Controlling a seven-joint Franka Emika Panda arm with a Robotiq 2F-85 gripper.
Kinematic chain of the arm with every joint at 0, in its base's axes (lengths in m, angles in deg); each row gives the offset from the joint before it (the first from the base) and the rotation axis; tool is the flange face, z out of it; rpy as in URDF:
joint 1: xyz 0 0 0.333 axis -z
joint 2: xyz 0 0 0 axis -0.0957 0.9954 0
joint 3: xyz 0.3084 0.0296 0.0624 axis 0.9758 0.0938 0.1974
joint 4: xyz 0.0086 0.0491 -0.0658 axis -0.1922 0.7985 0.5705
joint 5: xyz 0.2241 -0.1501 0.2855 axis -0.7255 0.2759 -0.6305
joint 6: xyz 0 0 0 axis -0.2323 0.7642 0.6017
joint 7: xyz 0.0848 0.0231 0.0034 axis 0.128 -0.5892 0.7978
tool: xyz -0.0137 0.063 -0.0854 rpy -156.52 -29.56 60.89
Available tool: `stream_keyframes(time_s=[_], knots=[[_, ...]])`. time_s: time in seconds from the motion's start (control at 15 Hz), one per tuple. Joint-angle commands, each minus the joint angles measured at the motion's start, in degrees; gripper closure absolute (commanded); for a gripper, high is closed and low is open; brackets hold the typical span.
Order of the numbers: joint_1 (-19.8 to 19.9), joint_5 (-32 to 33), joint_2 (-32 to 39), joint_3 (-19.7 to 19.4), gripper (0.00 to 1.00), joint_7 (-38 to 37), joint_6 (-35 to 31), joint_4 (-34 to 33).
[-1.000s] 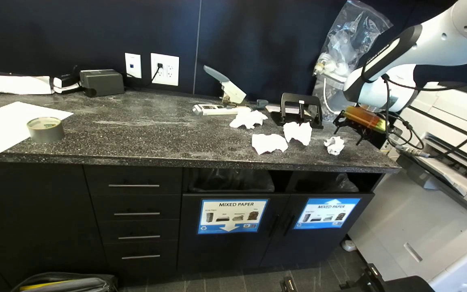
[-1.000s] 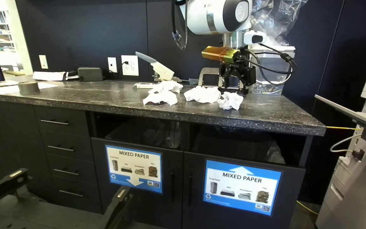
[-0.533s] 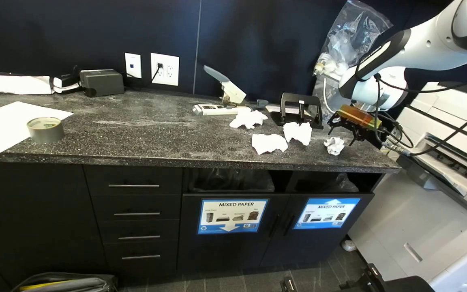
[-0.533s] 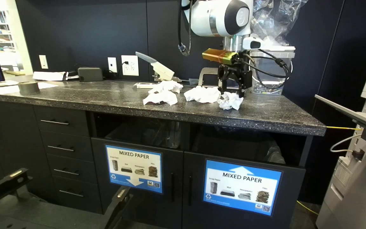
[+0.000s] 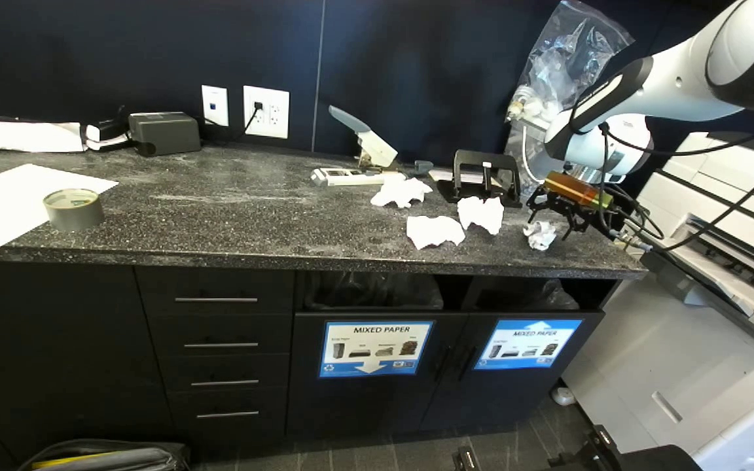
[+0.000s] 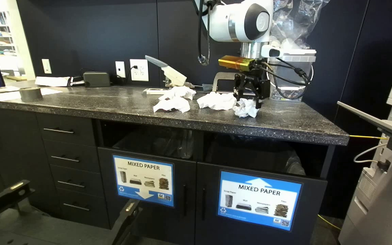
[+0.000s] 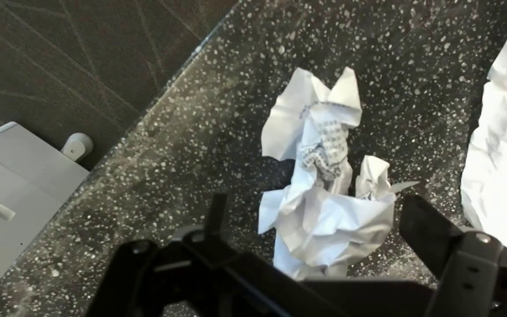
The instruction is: Put two papers in the bin to the right and two in the left
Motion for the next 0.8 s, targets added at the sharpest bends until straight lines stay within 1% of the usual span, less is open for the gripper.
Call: stream_keyframes(time_s=[0.0, 0.07, 0.13, 0.27, 0.53, 0.6, 0.73], knots=[[0.23, 0.37, 2.35, -0.42, 0.25, -0.42, 1.76, -4.34], [0.44, 0.17, 2.49, -0.21, 0.27, -0.13, 1.73, -4.48], [0.56, 0.04, 2.67, -0.17, 0.34, -0.2, 1.95, -4.73], [0.57, 0.24, 2.94, -0.38, 0.51, -0.33, 2.04, -4.8], [0.85, 0.38, 3.32, -0.58, 0.8, -0.38, 2.79, -4.64], [0.89, 0.47, 3.33, -0.66, 0.85, -0.38, 2.98, -4.52], [0.68, 1.16, 2.66, -0.97, 0.9, 0.09, 3.4, -3.03]])
